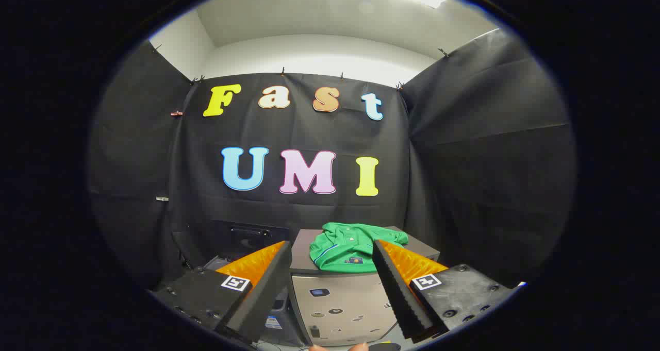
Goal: Put the clothes into the washing machine and then close the washing machine lid.
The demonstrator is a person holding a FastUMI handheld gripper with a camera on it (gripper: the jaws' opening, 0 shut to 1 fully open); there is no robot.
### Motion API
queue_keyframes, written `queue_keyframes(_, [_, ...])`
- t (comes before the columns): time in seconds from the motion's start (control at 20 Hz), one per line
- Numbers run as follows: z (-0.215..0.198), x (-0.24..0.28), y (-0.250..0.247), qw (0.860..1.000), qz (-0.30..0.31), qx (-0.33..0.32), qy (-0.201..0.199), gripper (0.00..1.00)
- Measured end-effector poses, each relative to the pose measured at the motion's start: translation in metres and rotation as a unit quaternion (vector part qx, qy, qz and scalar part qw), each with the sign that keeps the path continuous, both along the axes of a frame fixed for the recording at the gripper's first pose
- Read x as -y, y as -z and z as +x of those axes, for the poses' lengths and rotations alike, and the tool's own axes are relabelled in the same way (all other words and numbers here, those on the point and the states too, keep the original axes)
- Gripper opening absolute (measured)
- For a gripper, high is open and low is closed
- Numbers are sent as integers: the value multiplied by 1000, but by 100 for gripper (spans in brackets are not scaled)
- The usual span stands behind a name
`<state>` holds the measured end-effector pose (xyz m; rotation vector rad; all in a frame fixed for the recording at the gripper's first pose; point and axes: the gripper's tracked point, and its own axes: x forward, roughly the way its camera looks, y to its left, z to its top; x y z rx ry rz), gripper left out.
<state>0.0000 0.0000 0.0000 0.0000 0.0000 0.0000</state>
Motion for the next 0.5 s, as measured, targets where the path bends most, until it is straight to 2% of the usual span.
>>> queue_keyframes(0.5, [-7,-10,-6,1000,-8,8,-12,98])
